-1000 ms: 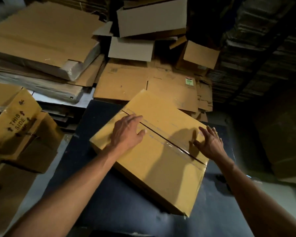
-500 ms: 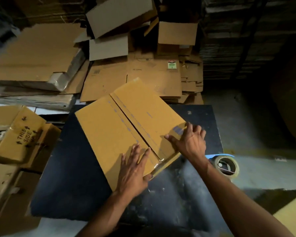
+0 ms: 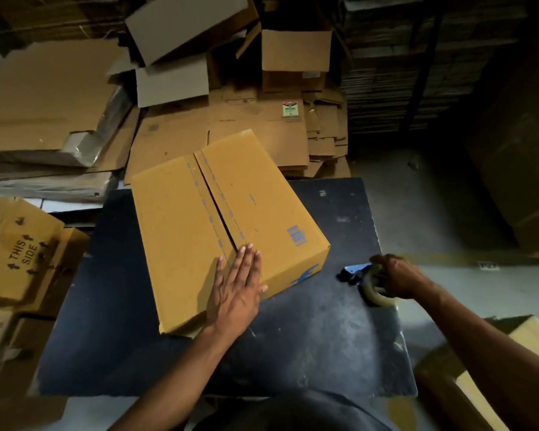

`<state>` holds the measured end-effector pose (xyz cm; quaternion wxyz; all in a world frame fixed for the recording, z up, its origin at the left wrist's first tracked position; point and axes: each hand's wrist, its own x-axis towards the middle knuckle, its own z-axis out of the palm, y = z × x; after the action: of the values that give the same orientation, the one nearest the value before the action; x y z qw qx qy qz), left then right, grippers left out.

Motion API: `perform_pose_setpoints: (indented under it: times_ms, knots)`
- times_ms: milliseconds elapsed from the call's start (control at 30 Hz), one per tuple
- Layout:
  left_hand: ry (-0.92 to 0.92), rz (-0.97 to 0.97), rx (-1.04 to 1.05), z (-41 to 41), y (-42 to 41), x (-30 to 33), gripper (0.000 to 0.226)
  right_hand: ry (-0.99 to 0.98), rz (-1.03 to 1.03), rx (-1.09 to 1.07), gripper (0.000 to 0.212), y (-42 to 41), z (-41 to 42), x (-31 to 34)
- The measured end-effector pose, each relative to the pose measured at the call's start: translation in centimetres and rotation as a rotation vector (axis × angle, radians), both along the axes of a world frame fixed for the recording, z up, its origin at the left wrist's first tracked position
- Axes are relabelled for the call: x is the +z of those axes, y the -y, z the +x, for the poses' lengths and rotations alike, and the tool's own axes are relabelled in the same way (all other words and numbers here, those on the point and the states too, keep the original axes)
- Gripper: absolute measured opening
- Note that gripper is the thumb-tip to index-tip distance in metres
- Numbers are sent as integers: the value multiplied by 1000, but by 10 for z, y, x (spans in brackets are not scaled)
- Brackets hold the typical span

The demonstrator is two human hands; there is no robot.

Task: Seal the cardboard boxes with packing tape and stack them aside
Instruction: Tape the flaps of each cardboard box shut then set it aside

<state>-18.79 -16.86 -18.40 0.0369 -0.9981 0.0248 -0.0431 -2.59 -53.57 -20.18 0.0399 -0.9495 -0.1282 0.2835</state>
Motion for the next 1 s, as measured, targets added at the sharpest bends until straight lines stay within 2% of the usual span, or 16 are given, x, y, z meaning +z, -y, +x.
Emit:
perform_pose_setpoints:
  times_ms: [100, 200, 267, 333, 367, 500, 567, 633, 700, 767, 867, 1000]
  knots:
    - [3, -4, -5, 0, -2, -2, 76, 67, -61, 34, 55, -2, 4, -10]
    - [26, -88, 1, 0, 9, 6, 76, 53, -98, 79, 38, -4, -1, -17]
    - [143, -196, -84, -6, 29, 12, 62, 38, -51, 79, 36, -3, -14, -20]
    - [161, -421, -68, -11, 59, 22, 47, 20, 19, 40, 37, 0, -30, -20]
    - [81, -578, 19, -12, 73, 24, 45, 10, 66, 12, 36, 0, -38, -17]
    - [-388, -1324, 499, -9, 117, 35, 63, -10, 289, -14, 24, -2, -70, 10]
    - [-537, -1500, 679, -6, 127, 48, 59, 31, 386, 15, 25, -8, -82, 31]
    - [-600, -1612, 743, -1, 130, 65, 67, 133, 448, 81, 27, -17, -92, 51]
    - [-564, -1684, 731, 3, 126, 81, 73, 263, 407, 200, 33, -28, -97, 69]
    - [-447, -1703, 699, 2, 118, 98, 72, 376, 346, 288, 47, -40, -98, 83]
    - [-290, -1786, 716, -8, 103, 108, 67, 438, 423, 328, 57, -65, -94, 108]
    - [-194, -2202, 977, -26, 71, 118, 48, 428, 536, 451, 66, -114, -89, 135]
